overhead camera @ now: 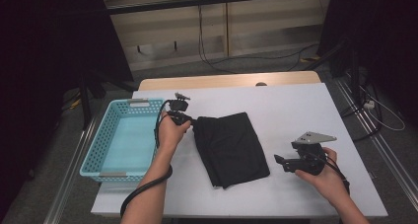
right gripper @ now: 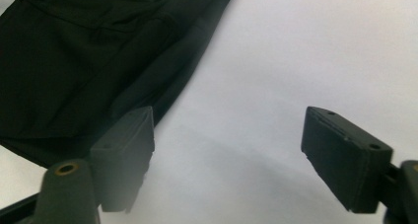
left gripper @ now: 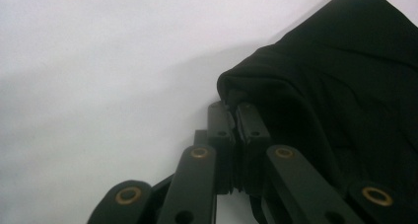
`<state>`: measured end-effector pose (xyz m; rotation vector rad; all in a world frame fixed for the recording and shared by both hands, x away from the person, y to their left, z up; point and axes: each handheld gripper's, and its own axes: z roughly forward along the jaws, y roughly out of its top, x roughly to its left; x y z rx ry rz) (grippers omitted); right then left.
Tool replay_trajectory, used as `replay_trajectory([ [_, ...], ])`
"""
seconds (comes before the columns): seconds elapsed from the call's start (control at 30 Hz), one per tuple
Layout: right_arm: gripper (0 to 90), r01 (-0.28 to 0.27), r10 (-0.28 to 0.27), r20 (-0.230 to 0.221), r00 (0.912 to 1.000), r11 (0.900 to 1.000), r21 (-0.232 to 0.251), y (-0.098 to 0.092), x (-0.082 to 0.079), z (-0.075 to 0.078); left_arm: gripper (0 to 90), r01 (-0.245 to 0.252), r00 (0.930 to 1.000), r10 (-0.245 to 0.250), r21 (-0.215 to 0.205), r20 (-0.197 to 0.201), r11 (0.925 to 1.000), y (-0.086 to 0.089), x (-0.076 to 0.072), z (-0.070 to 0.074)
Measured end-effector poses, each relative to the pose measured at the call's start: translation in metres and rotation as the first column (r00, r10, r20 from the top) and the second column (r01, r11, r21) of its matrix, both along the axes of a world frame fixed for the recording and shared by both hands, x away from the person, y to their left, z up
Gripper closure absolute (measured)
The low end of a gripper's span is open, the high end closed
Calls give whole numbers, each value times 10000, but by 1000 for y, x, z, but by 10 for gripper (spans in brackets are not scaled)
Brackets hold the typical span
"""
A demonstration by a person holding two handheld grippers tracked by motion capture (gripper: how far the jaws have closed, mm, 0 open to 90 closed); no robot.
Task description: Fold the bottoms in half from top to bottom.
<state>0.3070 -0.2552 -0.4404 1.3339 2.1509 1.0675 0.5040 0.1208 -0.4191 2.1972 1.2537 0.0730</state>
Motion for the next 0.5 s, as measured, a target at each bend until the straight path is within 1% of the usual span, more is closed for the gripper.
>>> replay_trajectory([
  [0.03, 176, 12, -12, -1, 10000, 10000, 35, 1, 0, -1, 863, 35, 10000, -35, 64, 16, 10000, 0, 1, 0],
  [0.07, 169, 37, -37, -7, 10000, 10000, 71, 1, 1, -1, 864, -48, 10000, 48, 33, 45, 10000, -1, 2, 0],
  [0.13, 150, 66, -65, -45, 10000, 9999, 146, 2, 1, -1, 864, 44, 9999, -46, 127, 98, 9999, -2, 4, 0],
  [0.23, 142, 85, -84, -71, 9999, 9998, 198, 5, 2, -3, 864, -50, 9999, 49, 75, 162, 10000, -3, 7, 1],
  [0.3, 138, 52, -49, -91, 9999, 9997, 237, 7, 2, -4, 864, -79, 9998, 81, -75, 199, 9999, -3, 9, 2],
  [0.4, 138, -22, 24, -106, 9999, 9998, 190, 13, 2, -4, 863, -32, 9994, 31, 18, 337, 10000, -4, 9, 3],
  [0.47, 138, -57, 60, -105, 9999, 9997, 258, 18, 2, -4, 862, -40, 9991, 39, 30, 412, 10000, -5, 9, 3],
  [0.5, 138, -69, 72, -93, 9999, 9996, 276, 20, 2, -4, 859, -29, 9987, 21, 154, 506, 9999, -5, 9, 3],
])
